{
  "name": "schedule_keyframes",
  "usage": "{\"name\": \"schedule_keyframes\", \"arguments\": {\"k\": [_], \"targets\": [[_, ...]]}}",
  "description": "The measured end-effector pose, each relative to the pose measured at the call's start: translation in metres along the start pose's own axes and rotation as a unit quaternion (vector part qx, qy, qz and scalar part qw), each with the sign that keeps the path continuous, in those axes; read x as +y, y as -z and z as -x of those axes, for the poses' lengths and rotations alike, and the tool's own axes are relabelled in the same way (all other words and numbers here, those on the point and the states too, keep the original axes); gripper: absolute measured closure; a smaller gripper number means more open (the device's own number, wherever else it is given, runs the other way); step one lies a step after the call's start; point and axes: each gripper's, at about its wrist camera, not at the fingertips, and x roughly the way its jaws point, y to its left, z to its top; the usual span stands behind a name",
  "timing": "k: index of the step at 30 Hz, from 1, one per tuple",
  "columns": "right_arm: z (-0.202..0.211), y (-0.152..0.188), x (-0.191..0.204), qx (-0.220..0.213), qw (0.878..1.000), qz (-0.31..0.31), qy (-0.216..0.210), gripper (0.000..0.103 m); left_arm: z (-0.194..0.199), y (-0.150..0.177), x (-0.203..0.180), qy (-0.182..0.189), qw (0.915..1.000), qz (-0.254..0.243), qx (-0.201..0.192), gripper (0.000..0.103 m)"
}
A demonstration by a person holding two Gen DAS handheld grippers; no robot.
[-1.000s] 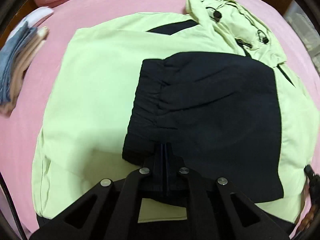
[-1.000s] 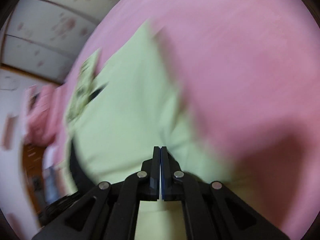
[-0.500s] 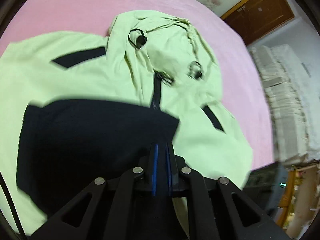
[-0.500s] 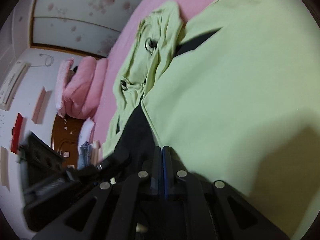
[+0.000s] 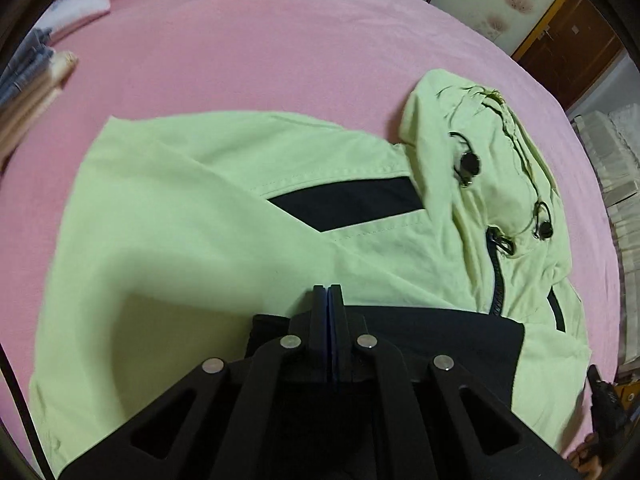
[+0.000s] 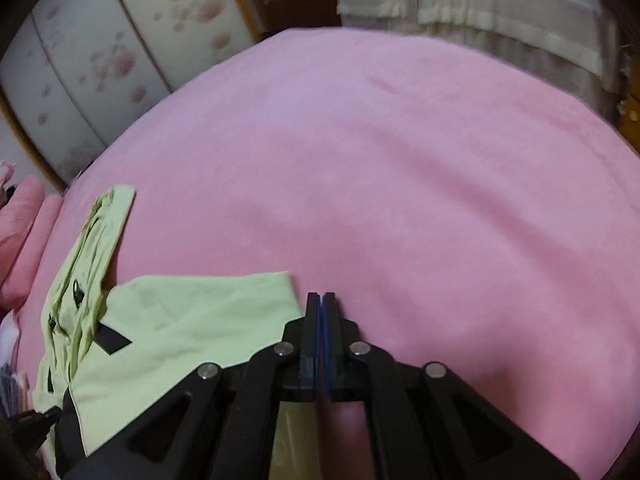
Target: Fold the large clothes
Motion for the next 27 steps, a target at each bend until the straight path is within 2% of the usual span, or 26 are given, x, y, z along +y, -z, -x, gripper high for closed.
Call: {"name": "schedule_keyframes", "arguments": {"k": [2,5,7,8,9,11,12,14,16,17,18,20,23,25,27], "targets": [[0.014,0.012,0.018,-0.001,0.999,0.008,-0.045,0.099,0.017,0.007,-0.014,0.016,0.9996,-0.014,-0.020,0.101],[0.023,0.046,0.069,0.056,0.987,0.015,-0.151,0.099,0.033,0.021,-0.044,0.063,0.9969,-0.042,-0.024,0.098],[0.013,0.071,0.101,0.121,0.967,-0.007,-0.225,0.099,0.026,0.028,-0.071,0.101,0.9933,-0.056,0.010,0.098],[0.007,0.076,0.112,0.142,0.959,-0.012,-0.243,0.099,0.020,0.034,-0.082,0.110,0.9915,-0.061,0.033,0.098],[0.010,0.096,0.115,0.163,0.952,-0.013,-0.259,0.099,0.014,0.036,-0.089,0.107,0.9909,-0.067,0.046,0.098],[0.005,0.108,0.126,0.192,0.948,-0.001,-0.253,0.099,0.005,0.040,-0.095,0.068,0.9898,-0.103,0.072,0.098],[0.006,0.108,0.120,0.194,0.949,0.003,-0.248,0.099,-0.001,0.041,-0.093,0.030,0.9883,-0.128,0.078,0.098],[0.004,0.098,0.094,0.193,0.953,-0.009,-0.233,0.102,0.002,0.042,-0.072,0.010,0.9885,-0.134,0.070,0.098],[0.006,0.087,0.052,0.189,0.958,-0.031,-0.211,0.103,0.004,0.038,-0.047,0.002,0.9908,-0.117,0.068,0.098],[0.008,0.082,0.033,0.181,0.966,-0.039,-0.182,0.103,0.004,0.035,-0.030,-0.014,0.9922,-0.104,0.067,0.098],[0.012,0.072,0.006,0.160,0.980,-0.037,-0.112,0.103,0.004,0.033,-0.017,-0.022,0.9931,-0.095,0.066,0.099],[0.019,0.059,-0.023,0.140,0.986,-0.042,-0.082,0.103,0.008,0.034,-0.003,0.003,0.9950,-0.075,0.066,0.101],[0.045,0.042,-0.040,0.097,0.995,-0.031,-0.023,0.100,0.019,0.037,0.001,0.003,0.9974,-0.047,0.055,0.101],[0.057,0.042,-0.034,0.079,0.995,-0.030,-0.045,0.097,0.034,0.046,-0.005,0.014,0.9977,-0.052,0.041,0.100],[0.063,0.049,-0.017,0.071,0.993,-0.021,-0.094,0.097,0.041,0.058,-0.026,0.055,0.9959,-0.062,0.038,0.100]]}}
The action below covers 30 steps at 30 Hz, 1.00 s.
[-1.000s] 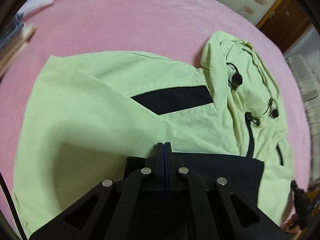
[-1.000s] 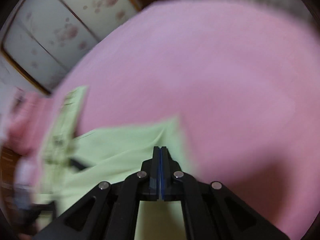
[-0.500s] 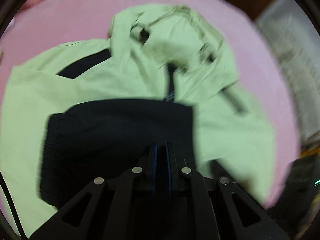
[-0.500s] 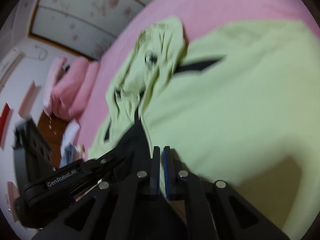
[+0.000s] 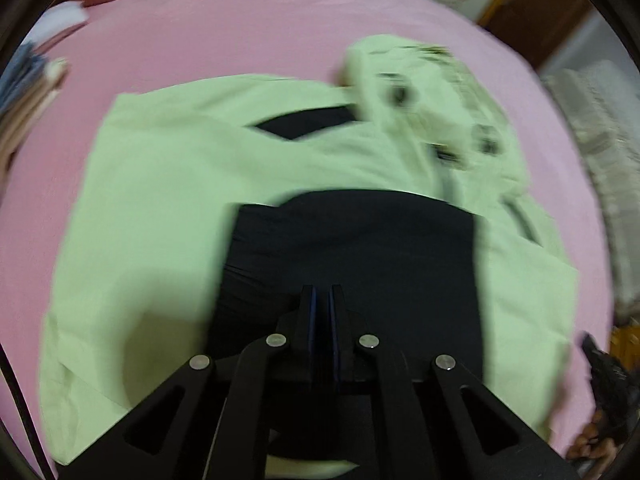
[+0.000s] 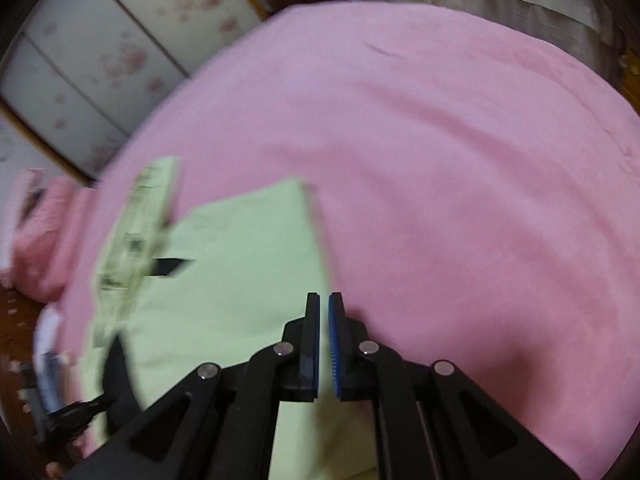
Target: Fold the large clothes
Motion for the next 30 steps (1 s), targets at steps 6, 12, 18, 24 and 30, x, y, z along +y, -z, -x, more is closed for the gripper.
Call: {"name": "schedule_keyframes", "arguments": {"k": [6,12,18,24,30], "targets": [[-0.041,0.086,0.061,0.119,0.987,-0.011,-0.109,0.097,-0.011,0.042,-0.036,0.090,0.9937,0.027,0.061,0.097],[-0.040,0.111,0.060,0.131,0.986,0.032,-0.097,0.103,-0.012,0.063,-0.026,-0.026,0.9989,-0.006,0.038,0.097],[-0.010,0.069,-0.020,0.104,0.992,0.068,0.023,0.103,0.010,0.056,0.050,0.013,0.9933,0.109,0.037,0.098],[0.007,0.048,-0.051,0.102,0.994,0.036,0.031,0.103,0.013,0.050,0.041,-0.006,0.9935,0.099,0.056,0.098],[0.010,0.034,-0.035,0.125,0.992,-0.002,0.011,0.099,0.030,0.015,0.022,-0.051,0.9935,0.031,0.097,0.062]]}}
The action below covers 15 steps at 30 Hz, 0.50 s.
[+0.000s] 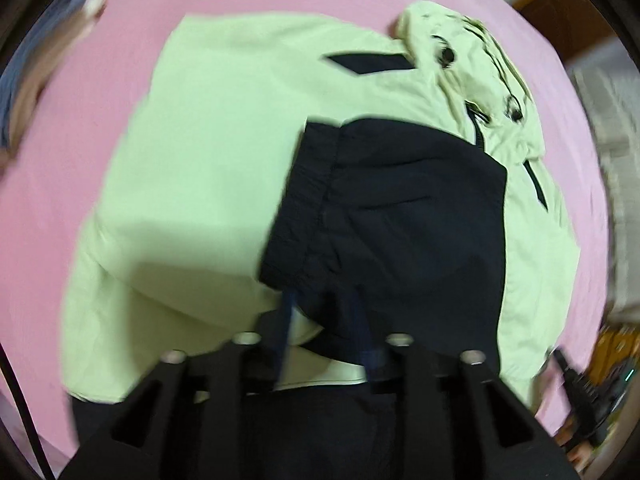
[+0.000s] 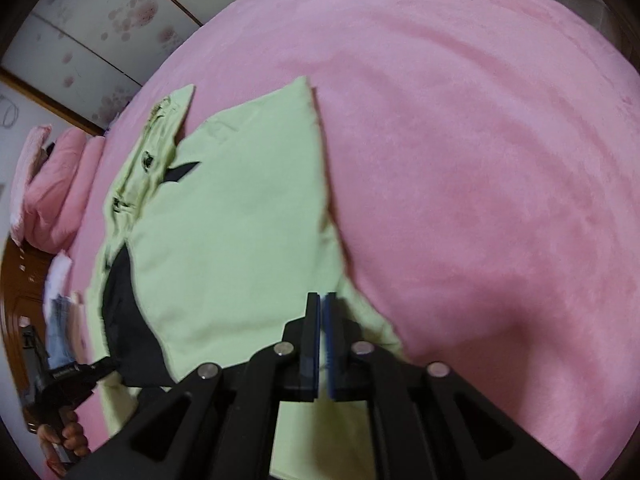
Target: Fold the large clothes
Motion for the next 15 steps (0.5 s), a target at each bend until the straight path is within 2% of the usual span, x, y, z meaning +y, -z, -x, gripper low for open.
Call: {"name": "schedule_keyframes", "arguments": {"k": [2,4,6,8,10,11,12,13,15], "targets": [[0.003,-0.014,0.008,0.024,1.000,-0.006,-0.014,0.099,0.005,-0.027,-0.015,-0.013,0.9995,-0.026,-0.010,0.040],[0.007,-0.039,0.021,0.045,0.999,0.000,-0.026,0.099,0.020,-0.051,-0.015,-0.007,0.9986,-0.044,-0.029,0.031],[0.011,-0.063,0.041,0.043,0.998,0.025,-0.033,0.087,0.027,-0.085,-0.018,-0.009,0.9980,-0.055,-0.029,0.029],[0.015,-0.093,0.068,0.033,0.997,0.066,-0.036,0.055,0.030,-0.125,-0.030,-0.026,0.9962,-0.080,-0.021,0.022],[0.018,-0.131,0.100,0.018,0.992,0.115,-0.045,0.046,0.036,-0.167,-0.045,-0.038,0.9914,-0.122,-0.029,0.016],[0.017,-0.152,0.118,0.013,0.989,0.138,-0.053,0.046,0.041,-0.187,-0.051,-0.046,0.9879,-0.142,-0.041,0.016],[0.018,-0.165,0.127,0.011,0.987,0.150,-0.056,0.046,0.046,-0.212,-0.061,-0.059,0.9822,-0.168,-0.059,0.016],[0.013,-0.189,0.146,0.013,0.984,0.170,-0.057,0.045,0.052,-0.223,-0.061,-0.069,0.9784,-0.182,-0.070,0.015],[0.002,-0.216,0.172,0.014,0.979,0.193,-0.058,0.044,0.062,-0.258,-0.074,-0.100,0.9650,-0.221,-0.100,0.015]]}}
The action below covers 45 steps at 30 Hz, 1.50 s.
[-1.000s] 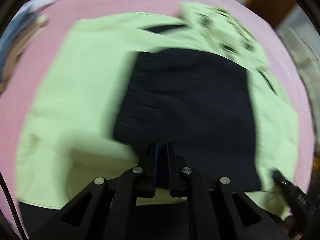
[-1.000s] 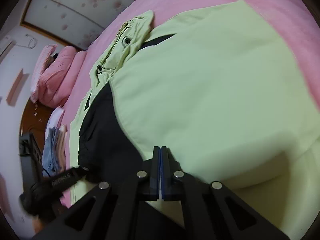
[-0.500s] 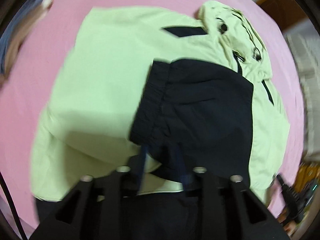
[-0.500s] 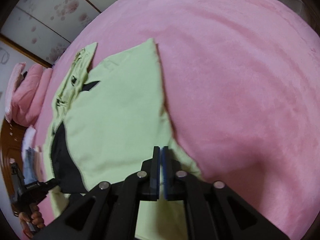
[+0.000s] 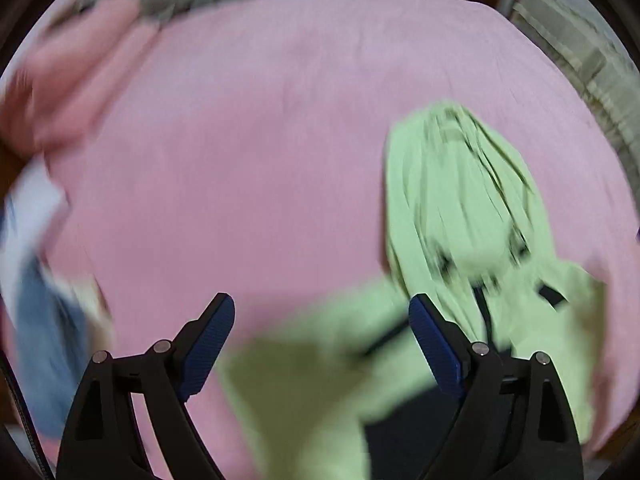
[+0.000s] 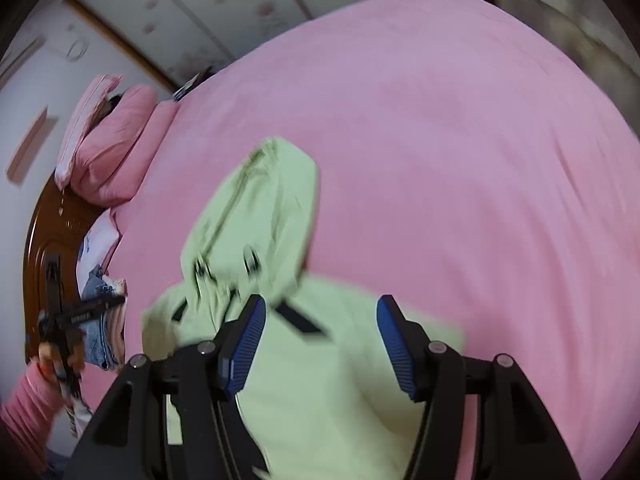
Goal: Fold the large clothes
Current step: 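Grasp the green hood with the right gripper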
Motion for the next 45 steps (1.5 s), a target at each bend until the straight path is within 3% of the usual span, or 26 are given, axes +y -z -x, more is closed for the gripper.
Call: {"name": "schedule_keyframes", "arguments": {"k": [4,8,12,16,20,24,27,31,33,37,41,42,43,44,45], "targets": [[-0.037,-0.065,0.024,0.003,1.000,0.019,-0.015,0.044,-0.010,-0.075,-0.007,-0.063,0.9961,-0.052,-0.032,0.014],[-0.076,-0.113,0.037,-0.021,1.000,-0.005,-0.018,0.044,-0.029,-0.131,-0.015,-0.072,0.9955,-0.042,-0.046,0.011],[-0.125,-0.141,0.035,-0.023,0.998,-0.051,0.003,0.044,-0.063,-0.160,-0.036,-0.065,0.9956,-0.046,-0.049,0.011],[-0.163,-0.141,0.028,0.009,0.996,-0.087,-0.005,0.044,-0.108,-0.169,-0.064,-0.051,0.9957,-0.075,-0.022,0.011],[-0.196,-0.135,0.029,0.054,0.996,-0.077,-0.007,0.044,-0.137,-0.171,-0.090,-0.037,0.9928,-0.113,-0.015,0.011],[-0.222,-0.130,0.026,0.099,0.994,-0.047,-0.003,0.044,-0.165,-0.178,-0.100,-0.006,0.9890,-0.148,0.003,0.011],[-0.239,-0.126,0.027,0.138,0.990,0.010,-0.001,0.044,-0.180,-0.177,-0.106,0.023,0.9850,-0.171,0.002,0.011],[-0.247,-0.123,0.024,0.103,0.994,0.036,0.027,0.043,-0.204,-0.175,-0.106,0.034,0.9849,-0.170,0.006,0.011],[-0.251,-0.120,0.020,0.099,0.995,0.023,0.022,0.041,-0.215,-0.173,-0.102,0.023,0.9867,-0.160,0.009,0.011],[-0.254,-0.114,0.015,0.093,0.996,0.018,0.008,0.038,-0.224,-0.172,-0.086,0.052,0.9899,-0.131,0.013,0.012],[-0.251,-0.116,0.004,0.092,0.996,0.003,-0.012,0.037,-0.228,-0.169,-0.073,0.075,0.9917,-0.104,0.004,0.022],[-0.250,-0.116,0.002,0.092,0.996,-0.004,-0.021,0.038,-0.229,-0.167,-0.071,0.084,0.9918,-0.096,0.005,0.027],[-0.250,-0.115,0.000,0.093,0.995,-0.007,-0.032,0.047,-0.229,-0.164,-0.070,0.093,0.9918,-0.087,0.006,0.034],[-0.251,-0.114,0.001,0.100,0.994,-0.007,-0.045,0.064,-0.228,-0.159,-0.069,0.098,0.9919,-0.080,0.005,0.040],[-0.251,-0.112,0.003,0.103,0.993,-0.005,-0.050,0.072,-0.227,-0.158,-0.068,0.105,0.9919,-0.072,0.005,0.045]]}}
